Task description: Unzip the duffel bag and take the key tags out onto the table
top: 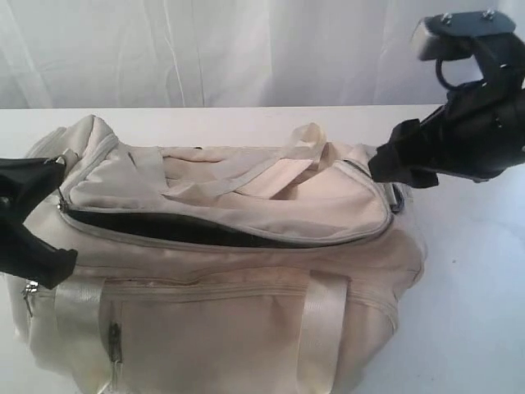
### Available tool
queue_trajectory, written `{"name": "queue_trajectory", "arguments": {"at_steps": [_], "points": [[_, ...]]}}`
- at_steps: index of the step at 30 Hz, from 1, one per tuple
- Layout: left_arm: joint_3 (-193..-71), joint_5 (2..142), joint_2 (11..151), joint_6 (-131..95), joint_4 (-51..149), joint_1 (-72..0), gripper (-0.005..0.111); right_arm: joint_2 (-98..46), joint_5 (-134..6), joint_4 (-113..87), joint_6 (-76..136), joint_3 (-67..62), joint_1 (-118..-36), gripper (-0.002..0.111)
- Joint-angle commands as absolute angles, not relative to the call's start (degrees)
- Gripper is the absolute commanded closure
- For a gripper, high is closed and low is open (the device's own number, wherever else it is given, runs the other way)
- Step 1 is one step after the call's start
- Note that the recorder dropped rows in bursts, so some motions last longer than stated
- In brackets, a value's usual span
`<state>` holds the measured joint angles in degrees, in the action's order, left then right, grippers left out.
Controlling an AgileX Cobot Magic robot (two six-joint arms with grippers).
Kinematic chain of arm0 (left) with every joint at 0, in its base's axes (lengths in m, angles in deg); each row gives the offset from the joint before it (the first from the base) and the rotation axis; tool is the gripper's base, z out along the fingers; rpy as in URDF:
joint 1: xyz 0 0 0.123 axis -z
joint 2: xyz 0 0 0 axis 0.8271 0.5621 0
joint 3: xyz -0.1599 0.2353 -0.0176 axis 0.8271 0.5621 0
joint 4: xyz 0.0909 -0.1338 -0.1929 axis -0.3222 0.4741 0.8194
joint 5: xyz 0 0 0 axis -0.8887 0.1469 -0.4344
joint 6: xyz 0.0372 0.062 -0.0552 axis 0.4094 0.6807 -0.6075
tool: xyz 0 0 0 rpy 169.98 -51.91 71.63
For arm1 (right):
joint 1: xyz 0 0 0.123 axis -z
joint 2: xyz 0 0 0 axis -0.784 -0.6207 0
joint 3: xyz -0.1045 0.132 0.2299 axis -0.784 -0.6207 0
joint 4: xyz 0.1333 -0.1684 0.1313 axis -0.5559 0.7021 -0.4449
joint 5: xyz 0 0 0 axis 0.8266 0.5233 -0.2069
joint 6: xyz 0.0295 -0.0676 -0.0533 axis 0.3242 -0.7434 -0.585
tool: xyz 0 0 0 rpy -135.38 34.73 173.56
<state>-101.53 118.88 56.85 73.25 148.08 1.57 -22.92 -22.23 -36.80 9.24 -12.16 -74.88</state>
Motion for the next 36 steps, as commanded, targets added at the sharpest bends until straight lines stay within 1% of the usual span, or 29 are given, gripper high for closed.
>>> {"name": "queue_trajectory", "arguments": {"at_steps": [1,3,8,10,13,15,17,18,20,22,25,27,29,31,33,36], "points": [[-101.95,114.72,56.69,70.59,149.22,1.57,0.107,-18.97,-18.87,-56.39,-14.43,-12.08,-75.96,0.049],[-101.95,109.80,57.58,67.85,149.22,1.57,0.107,-18.71,-17.65,-64.57,-23.76,-12.08,-78.83,0.049],[-101.45,101.24,59.66,62.92,149.22,1.46,0.107,-18.71,-15.66,-64.69,-23.64,-12.08,-80.76,0.049],[-99.22,97.39,60.04,59.23,149.22,1.46,0.107,-18.71,-11.09,-64.69,-27.57,-12.08,-80.76,0.049],[-95.99,89.67,60.04,55.05,149.22,0.63,0.107,-18.71,-11.31,-64.69,-29.56,-12.20,-81.89,0.049],[-94.68,81.18,60.04,53.81,149.22,-3.35,0.107,-18.71,-11.31,-64.78,-29.76,-12.20,-83.03,0.049],[-93.98,71.67,60.04,52.84,149.22,-10.21,0.107,-18.71,-11.14,-64.78,-29.76,-12.20,-83.16,0.049],[-93.53,67.94,60.04,52.74,149.22,-13.82,0.107,-18.71,-10.89,-64.78,-29.76,-12.20,-83.16,0.049],[-93.49,63.38,60.04,51.00,148.08,-18.43,0.107,-18.71,-10.09,-64.78,-29.76,-12.20,-83.16,0.049],[-93.80,58.01,60.57,42.91,138.78,-23.21,0.107,-18.71,-9.59,-64.78,-29.76,-12.20,-83.16,0.049],[-97.17,45.79,63.09,21.21,109.09,-32.35,0.107,-18.71,-9.59,-64.78,-30.14,-12.20,-83.16,0.049],[-100.70,38.64,64.96,11.11,95.01,-37.60,0.107,-18.71,-9.70,-64.99,-31.24,-12.20,-83.25,0.049],[-104.07,34.80,65.48,10.74,92.56,-41.28,0.107,-18.71,-10.24,-65.18,-31.34,-12.20,-83.64,0.049],[-107.19,33.49,65.48,12.10,92.69,-43.20,0.107,-19.09,-11.05,-65.29,-32.68,-12.20,-85.24,0.049],[-110.41,32.64,65.62,12.51,92.16,-44.24,0.107,-19.87,-12.46,-65.29,-33.83,-12.20,-87.45,0.049],[-114.89,31.76,66.15,12.51,90.55,-45.45,0.107,-21.22,-18.70,-64.47,-34.21,-12.20,-91.96,0.049]]}}
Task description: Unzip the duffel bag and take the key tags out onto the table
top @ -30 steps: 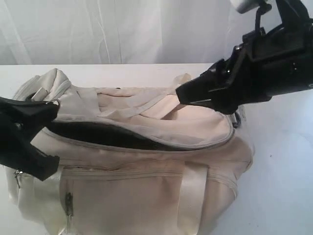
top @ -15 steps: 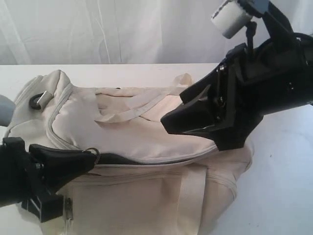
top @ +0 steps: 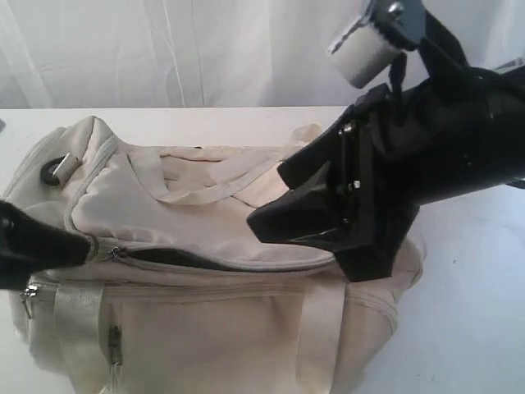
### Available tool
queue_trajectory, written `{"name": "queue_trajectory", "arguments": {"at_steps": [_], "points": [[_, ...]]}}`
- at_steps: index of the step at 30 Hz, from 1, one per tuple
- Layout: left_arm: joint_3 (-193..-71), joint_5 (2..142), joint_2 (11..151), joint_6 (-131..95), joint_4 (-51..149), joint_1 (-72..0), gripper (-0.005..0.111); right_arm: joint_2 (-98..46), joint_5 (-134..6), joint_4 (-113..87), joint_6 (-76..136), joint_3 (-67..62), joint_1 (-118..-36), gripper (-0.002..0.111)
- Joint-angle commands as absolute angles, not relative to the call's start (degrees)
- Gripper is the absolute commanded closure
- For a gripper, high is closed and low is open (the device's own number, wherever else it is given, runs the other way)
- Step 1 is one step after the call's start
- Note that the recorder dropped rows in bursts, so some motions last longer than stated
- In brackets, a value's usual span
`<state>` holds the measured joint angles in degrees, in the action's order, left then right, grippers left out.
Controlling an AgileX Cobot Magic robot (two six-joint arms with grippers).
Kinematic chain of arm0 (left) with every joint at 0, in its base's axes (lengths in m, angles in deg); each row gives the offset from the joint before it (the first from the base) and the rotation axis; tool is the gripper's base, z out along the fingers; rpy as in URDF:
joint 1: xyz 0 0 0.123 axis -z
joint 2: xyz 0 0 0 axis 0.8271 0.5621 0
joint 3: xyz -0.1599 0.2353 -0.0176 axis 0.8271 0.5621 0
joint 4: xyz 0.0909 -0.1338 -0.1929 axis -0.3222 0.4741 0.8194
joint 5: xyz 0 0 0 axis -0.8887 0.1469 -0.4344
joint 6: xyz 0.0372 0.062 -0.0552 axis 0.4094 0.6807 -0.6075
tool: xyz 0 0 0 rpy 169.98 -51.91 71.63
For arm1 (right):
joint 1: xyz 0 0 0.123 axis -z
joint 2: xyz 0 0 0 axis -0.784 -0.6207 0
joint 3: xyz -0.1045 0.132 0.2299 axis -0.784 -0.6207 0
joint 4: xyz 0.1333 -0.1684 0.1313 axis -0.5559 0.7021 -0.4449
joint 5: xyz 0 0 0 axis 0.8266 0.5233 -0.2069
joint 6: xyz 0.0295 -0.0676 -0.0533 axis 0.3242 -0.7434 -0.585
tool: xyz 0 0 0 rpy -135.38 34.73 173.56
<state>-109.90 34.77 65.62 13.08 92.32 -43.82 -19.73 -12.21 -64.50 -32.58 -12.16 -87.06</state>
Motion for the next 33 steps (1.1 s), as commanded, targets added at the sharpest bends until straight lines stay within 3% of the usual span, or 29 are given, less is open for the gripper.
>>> {"name": "queue_trajectory", "arguments": {"at_steps": [1,4,9,20,23,30,31,33], "points": [[-115.94,31.63,66.56,12.51,89.68,-45.67,0.107,-21.86,-20.90,-64.47,-35.03,-12.20,-93.61,0.049],[-118.12,29.68,67.81,11.63,86.47,-46.52,0.107,-24.45,-27.63,-64.47,-38.76,-12.20,-98.40,0.046],[-118.92,27.82,69.30,10.32,82.26,-46.71,0.107,-29.99,-37.72,-63.83,-45.01,-12.20,-105.88,0.033],[-118.92,23.14,69.30,8.31,76.93,-46.71,0.107,-41.48,-57.00,-63.83,-51.74,-12.09,-116.08,0.036],[-118.92,25.09,69.30,5.70,74.12,-46.71,0.107,-42.73,-59.10,-63.83,-51.74,-12.09,-117.54,0.051],[-118.92,30.19,69.30,1.48,69.68,-46.71,0.107,-43.08,-58.91,-63.83,-51.64,-12.09,-117.82,0.103],[-118.92,31.66,69.30,0.78,69.02,-46.71,0.107,-43.08,-58.35,-63.83,-51.24,-12.09,-117.82,0.108],[-118.92,35.46,69.30,-1.25,67.01,-46.71,0.107,-43.08,-56.86,-63.94,-50.98,-12.09,-117.82,0.108]]}}
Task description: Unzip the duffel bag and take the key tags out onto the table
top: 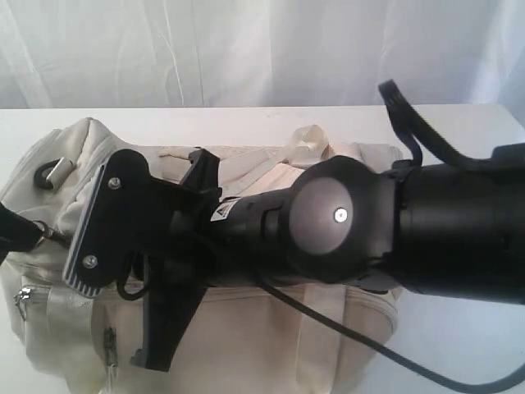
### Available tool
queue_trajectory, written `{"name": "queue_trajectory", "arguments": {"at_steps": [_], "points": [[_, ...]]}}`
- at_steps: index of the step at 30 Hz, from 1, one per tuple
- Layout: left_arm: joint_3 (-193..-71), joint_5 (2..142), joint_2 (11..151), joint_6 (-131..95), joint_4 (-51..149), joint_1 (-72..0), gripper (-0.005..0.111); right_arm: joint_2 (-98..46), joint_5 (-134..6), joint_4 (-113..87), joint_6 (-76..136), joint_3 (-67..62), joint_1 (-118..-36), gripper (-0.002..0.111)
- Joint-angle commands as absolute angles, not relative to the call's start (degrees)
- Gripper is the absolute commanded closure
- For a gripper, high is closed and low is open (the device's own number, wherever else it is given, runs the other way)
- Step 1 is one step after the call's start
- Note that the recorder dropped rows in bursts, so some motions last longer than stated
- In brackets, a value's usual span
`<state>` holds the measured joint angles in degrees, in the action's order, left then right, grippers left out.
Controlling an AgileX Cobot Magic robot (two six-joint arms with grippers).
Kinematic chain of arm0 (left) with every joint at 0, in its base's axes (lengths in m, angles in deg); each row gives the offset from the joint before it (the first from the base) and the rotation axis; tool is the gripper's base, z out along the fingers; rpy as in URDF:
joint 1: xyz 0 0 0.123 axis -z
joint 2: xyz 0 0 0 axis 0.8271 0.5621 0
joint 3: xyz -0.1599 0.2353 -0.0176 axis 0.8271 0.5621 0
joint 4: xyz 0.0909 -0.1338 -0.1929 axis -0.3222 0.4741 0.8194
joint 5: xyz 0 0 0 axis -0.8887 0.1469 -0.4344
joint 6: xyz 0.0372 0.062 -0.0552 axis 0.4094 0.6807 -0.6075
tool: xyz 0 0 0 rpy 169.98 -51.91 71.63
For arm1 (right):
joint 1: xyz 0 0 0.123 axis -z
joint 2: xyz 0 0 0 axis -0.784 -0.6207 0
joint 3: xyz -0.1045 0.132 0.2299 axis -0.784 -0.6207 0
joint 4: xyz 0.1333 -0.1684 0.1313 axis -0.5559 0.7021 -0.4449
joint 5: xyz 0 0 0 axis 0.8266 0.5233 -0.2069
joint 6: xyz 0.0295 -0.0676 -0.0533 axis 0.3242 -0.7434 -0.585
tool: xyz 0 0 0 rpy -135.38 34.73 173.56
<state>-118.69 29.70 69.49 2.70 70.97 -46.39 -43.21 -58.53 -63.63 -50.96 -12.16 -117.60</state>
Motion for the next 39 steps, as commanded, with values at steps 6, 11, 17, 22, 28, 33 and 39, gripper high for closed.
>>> {"name": "queue_trajectory", "arguments": {"at_steps": [6,11,17,22,28,33,39], "points": [[-121.22,44.97,73.28,-2.67,66.08,-46.71,0.107,-43.08,-50.20,-63.94,-49.98,-12.20,-117.82,0.108],[-131.11,47.00,85.38,-2.67,66.55,-46.71,0.107,-43.08,-48.11,-63.94,-48.17,-12.20,-117.82,0.108],[-145.66,45.50,99.06,-2.56,66.79,-46.71,0.107,-43.08,-46.84,-63.83,-48.17,-12.20,-117.82,0.108],[-151.06,46.64,104.04,-2.33,66.79,-46.71,0.107,-43.08,-46.70,-63.83,-48.17,-12.20,-117.82,0.108],[-156.27,53.10,109.94,-0.91,66.79,-46.71,0.107,-43.08,-43.91,-63.83,-47.56,-12.20,-117.82,0.108],[-156.65,56.19,111.90,-0.91,66.10,-46.71,0.107,-43.08,-43.96,-63.83,-47.56,-12.20,-117.82,0.108],[-156.71,50.79,112.29,-0.91,64.09,-46.71,0.067,-43.08,-45.14,-63.83,-46.35,-12.20,-117.82,0.108]]}}
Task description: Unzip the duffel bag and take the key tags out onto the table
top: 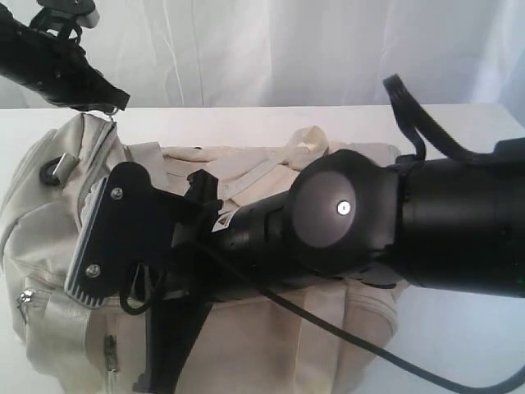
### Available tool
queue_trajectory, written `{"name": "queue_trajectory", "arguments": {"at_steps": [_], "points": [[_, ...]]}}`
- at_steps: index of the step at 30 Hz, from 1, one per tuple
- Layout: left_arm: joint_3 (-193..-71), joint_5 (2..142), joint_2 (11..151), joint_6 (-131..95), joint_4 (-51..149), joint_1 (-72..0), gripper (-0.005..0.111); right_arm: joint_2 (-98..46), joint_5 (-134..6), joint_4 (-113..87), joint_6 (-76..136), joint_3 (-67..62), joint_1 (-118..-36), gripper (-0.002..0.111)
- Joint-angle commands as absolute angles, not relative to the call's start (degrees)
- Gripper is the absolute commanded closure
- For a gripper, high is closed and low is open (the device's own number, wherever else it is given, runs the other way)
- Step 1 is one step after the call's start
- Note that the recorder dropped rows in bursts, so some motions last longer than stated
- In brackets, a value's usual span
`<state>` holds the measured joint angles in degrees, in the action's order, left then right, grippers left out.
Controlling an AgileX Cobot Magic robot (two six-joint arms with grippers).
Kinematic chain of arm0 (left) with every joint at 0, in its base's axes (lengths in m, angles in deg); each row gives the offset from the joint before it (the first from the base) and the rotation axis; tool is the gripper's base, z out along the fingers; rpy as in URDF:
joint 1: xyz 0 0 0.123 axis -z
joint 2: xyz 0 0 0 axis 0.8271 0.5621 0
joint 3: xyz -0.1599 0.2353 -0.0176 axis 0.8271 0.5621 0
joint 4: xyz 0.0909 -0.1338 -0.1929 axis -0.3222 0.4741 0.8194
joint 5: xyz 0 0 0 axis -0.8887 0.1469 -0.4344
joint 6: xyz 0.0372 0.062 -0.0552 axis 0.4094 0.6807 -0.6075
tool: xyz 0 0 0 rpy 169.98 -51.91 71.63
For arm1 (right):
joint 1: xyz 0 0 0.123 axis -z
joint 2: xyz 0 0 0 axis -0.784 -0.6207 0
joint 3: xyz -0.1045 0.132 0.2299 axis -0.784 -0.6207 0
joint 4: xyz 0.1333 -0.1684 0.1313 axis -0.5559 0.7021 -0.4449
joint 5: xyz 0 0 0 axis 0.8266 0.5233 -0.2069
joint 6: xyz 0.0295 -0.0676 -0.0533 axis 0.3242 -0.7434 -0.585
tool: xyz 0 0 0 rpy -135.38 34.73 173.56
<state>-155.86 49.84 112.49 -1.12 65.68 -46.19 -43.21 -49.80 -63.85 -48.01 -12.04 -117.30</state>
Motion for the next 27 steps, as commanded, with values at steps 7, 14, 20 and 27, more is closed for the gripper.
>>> {"name": "queue_trajectory", "arguments": {"at_steps": [7,14,20,27], "points": [[-162.26,38.26,110.65,-1.37,63.99,-46.71,0.023,-42.98,-46.31,-64.04,-43.05,-12.08,-117.82,0.097],[-165.27,21.26,98.08,-1.52,64.47,-46.71,0.089,-31.25,-47.66,-61.15,-32.75,-12.08,-117.82,0.042],[-143.25,21.40,78.13,0.18,68.57,-46.56,0.106,-27.22,-23.48,-21.51,10.67,-7.05,-111.15,0.048],[-114.65,25.71,64.73,2.03,74.69,-46.56,0.106,-38.81,-16.57,-11.23,9.82,2.98,-110.94,0.048]]}}
